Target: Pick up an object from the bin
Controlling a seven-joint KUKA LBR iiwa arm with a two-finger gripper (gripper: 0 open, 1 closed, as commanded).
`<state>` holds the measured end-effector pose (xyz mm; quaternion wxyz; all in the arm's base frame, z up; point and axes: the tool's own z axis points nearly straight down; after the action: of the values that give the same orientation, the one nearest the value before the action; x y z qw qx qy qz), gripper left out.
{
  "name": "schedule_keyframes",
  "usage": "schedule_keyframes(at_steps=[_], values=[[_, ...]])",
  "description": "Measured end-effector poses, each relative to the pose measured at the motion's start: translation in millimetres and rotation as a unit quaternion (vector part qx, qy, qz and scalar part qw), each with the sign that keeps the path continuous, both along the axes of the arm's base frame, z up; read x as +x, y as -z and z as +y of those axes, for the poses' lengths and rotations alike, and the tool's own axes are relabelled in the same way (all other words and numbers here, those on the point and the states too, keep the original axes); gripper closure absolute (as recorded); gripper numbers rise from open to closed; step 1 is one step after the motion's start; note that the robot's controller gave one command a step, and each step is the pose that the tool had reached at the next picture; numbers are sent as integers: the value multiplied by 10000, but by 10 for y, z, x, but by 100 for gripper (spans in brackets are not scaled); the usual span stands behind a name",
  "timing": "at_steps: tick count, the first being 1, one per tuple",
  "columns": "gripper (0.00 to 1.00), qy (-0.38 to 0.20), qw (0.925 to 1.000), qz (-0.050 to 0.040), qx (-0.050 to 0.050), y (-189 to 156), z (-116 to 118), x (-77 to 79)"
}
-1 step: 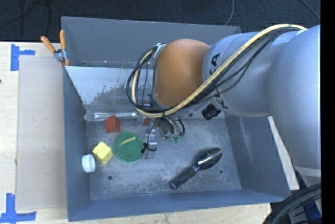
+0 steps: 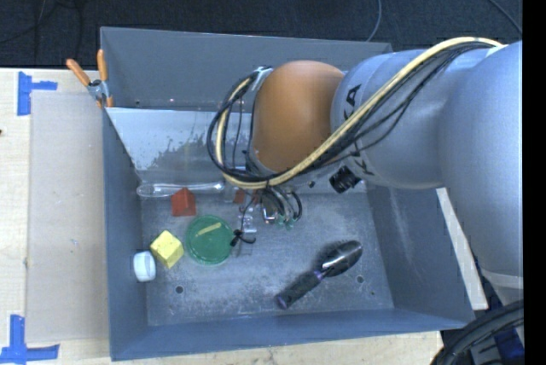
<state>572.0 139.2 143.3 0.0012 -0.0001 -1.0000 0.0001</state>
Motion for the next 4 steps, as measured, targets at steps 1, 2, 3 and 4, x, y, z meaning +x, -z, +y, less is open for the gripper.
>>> schedule_keyframes(at_steps=[1,2,3,4], values=[[0,357,9994,-17,3,316,106,145],[100,1094,9940,17,4,716,167,-63],[100,1097,9940,17,5,716,167,-63],[100,1084,9941,46,-14,330,141,-52]])
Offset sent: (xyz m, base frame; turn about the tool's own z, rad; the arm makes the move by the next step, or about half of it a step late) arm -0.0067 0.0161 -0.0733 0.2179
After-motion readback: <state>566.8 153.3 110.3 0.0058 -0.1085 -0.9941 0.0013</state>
